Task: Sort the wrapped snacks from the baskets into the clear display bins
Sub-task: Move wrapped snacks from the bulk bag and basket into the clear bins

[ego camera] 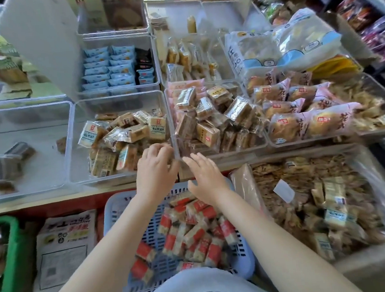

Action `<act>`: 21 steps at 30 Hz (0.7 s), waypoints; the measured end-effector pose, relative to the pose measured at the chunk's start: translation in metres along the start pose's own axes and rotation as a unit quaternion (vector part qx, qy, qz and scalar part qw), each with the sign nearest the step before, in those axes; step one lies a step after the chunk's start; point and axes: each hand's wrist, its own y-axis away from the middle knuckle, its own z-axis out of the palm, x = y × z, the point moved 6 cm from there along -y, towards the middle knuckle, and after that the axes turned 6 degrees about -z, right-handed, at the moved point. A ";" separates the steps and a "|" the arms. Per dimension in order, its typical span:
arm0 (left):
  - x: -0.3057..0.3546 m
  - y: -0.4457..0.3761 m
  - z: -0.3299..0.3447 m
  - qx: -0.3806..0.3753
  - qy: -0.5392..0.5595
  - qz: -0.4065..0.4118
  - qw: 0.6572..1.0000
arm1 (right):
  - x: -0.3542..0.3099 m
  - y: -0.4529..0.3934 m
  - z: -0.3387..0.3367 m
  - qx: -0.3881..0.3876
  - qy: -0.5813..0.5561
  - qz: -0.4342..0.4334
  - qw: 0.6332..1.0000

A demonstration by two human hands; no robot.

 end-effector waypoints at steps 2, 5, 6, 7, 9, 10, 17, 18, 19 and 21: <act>0.021 0.016 0.016 -0.093 0.009 -0.012 0.996 | 0.019 0.035 -0.007 0.076 -0.032 0.033 0.996; 0.049 0.045 0.066 -0.321 -0.042 -0.014 0.946 | 0.072 0.096 0.001 0.094 -0.063 0.134 0.985; 0.061 0.055 0.080 -0.367 -0.060 0.000 0.928 | 0.093 0.116 0.003 0.090 -0.058 0.170 0.980; 0.073 0.064 0.092 -0.394 -0.073 0.011 0.916 | 0.113 0.135 0.002 0.093 -0.048 0.203 0.974; 0.099 0.077 0.110 -0.414 -0.088 0.034 0.906 | 0.150 0.173 -0.002 0.098 -0.042 0.268 0.957; 0.110 0.082 0.117 -0.417 -0.097 0.044 0.903 | 0.165 0.190 -0.003 0.095 -0.043 0.300 0.948; 0.167 0.108 0.158 -0.454 -0.128 0.093 0.877 | 0.246 0.298 0.011 -0.014 0.004 0.554 0.832; 0.174 0.110 0.160 -0.454 -0.128 0.092 0.877 | 0.252 0.307 0.018 -0.024 -0.001 0.566 0.824; 0.180 0.112 0.163 -0.453 -0.130 0.091 0.877 | 0.257 0.314 0.025 -0.030 0.001 0.569 0.821; 0.189 0.116 0.168 -0.453 -0.139 0.096 0.875 | 0.263 0.320 0.036 -0.034 0.013 0.560 0.828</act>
